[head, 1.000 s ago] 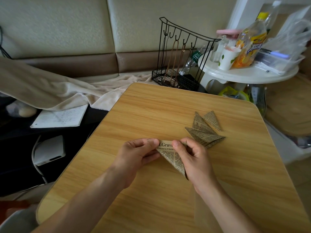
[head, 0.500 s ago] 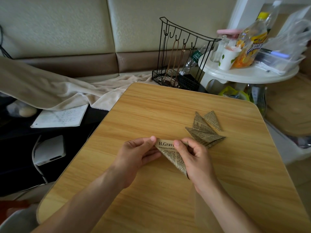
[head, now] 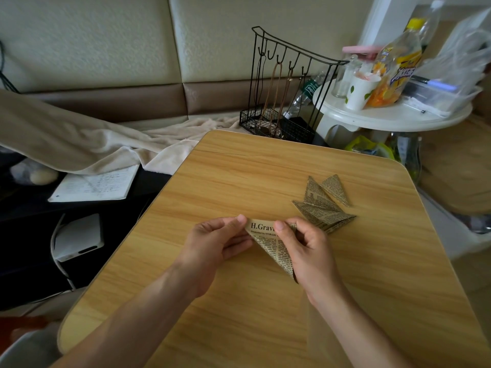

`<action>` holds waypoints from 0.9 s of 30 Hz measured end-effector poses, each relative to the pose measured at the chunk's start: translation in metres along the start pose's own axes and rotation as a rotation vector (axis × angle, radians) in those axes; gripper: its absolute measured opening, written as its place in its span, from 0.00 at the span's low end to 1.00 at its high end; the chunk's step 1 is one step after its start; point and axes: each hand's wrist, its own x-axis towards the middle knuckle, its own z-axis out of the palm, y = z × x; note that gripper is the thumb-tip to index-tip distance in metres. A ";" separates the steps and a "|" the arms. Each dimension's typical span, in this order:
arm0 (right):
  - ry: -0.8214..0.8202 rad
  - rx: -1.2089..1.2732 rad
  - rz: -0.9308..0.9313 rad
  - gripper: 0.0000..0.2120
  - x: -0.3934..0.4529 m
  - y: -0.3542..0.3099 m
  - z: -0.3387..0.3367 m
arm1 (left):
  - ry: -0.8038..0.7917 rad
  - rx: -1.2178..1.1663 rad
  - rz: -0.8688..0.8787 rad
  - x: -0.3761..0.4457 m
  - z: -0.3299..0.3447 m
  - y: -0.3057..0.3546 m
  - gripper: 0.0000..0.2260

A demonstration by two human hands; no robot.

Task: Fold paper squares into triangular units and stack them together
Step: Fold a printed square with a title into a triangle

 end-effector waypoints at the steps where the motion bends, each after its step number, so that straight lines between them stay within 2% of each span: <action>1: 0.001 -0.003 -0.005 0.11 0.000 0.000 0.000 | 0.008 -0.013 -0.007 0.000 0.000 0.000 0.12; 3: 0.001 -0.010 -0.016 0.10 0.000 0.001 0.000 | 0.026 -0.041 -0.027 0.001 0.001 0.000 0.09; 10: -0.003 -0.025 -0.036 0.11 0.000 0.004 0.001 | 0.028 -0.055 -0.042 0.002 0.001 0.000 0.11; 17: -0.024 -0.018 -0.032 0.13 -0.001 -0.004 -0.002 | -0.044 0.094 -0.011 -0.002 0.003 0.003 0.16; 27: -0.002 0.158 0.052 0.24 0.000 -0.008 -0.001 | -0.018 0.056 0.011 -0.001 0.003 0.000 0.16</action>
